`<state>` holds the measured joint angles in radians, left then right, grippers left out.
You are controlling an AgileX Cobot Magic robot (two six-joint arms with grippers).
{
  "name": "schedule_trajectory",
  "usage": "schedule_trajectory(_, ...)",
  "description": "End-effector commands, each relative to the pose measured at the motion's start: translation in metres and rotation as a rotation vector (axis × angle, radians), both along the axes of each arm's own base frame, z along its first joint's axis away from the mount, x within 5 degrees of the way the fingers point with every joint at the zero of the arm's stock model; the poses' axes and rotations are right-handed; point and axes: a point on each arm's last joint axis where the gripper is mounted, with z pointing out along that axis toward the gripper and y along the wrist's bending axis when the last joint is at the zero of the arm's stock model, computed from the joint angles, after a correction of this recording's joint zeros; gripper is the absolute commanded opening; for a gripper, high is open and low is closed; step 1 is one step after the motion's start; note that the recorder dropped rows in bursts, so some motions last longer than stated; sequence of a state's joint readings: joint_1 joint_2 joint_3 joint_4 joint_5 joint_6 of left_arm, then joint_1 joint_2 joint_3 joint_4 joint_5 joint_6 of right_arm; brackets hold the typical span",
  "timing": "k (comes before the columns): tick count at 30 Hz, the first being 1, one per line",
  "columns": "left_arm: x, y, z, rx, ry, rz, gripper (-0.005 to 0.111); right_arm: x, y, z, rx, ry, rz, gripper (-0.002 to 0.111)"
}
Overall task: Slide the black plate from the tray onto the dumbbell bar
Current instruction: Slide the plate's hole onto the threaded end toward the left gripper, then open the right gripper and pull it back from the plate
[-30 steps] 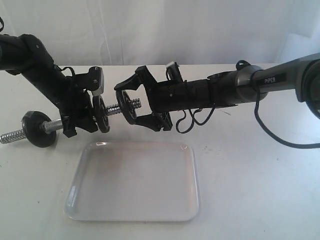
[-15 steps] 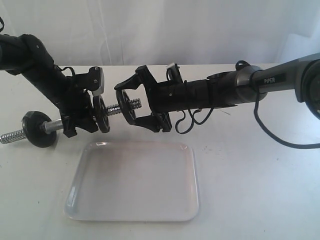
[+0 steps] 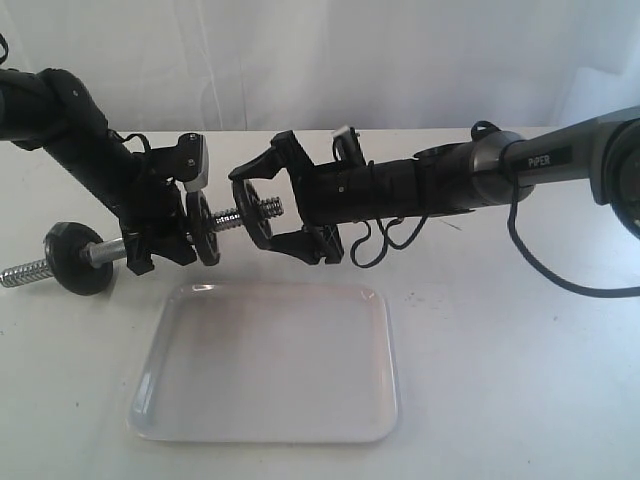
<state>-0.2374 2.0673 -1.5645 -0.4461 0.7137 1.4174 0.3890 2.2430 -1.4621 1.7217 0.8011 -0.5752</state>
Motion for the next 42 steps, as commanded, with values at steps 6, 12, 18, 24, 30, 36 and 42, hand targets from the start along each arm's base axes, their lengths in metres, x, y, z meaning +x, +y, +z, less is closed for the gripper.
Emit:
schedule_trajectory(6, -0.002, -0.008, 0.032, -0.107, -0.046, 0.041, 0.0, 0.0, 0.002, 0.013, 0.026, -0.061, 0.021, 0.094)
schedule_trajectory(12, -0.002, -0.008, 0.032, -0.107, -0.046, 0.041, 0.0, 0.001, 0.001, 0.012, 0.023, -0.06, 0.016, 0.099)
schedule_trajectory(18, -0.001, -0.008, 0.032, -0.107, -0.049, 0.042, 0.0, 0.003, -0.002, 0.013, 0.024, -0.061, 0.011, 0.099)
schedule_trajectory(24, -0.001, -0.008, 0.032, -0.107, -0.053, 0.045, 0.0, 0.002, -0.009, 0.007, -0.049, -0.086, 0.049, 0.099)
schedule_trajectory(30, 0.0, -0.007, 0.032, -0.107, -0.058, 0.048, 0.0, 0.004, -0.026, 0.003, -0.099, -0.106, 0.104, 0.099)
schedule_trajectory(36, 0.0, -0.007, 0.032, -0.107, -0.058, 0.048, 0.0, 0.007, -0.059, -0.002, -0.156, -0.115, 0.196, 0.099)
schedule_trajectory(42, 0.0, -0.007, 0.03, -0.105, -0.053, 0.048, 0.0, 0.008, -0.086, -0.004, -0.184, -0.133, 0.266, 0.099)
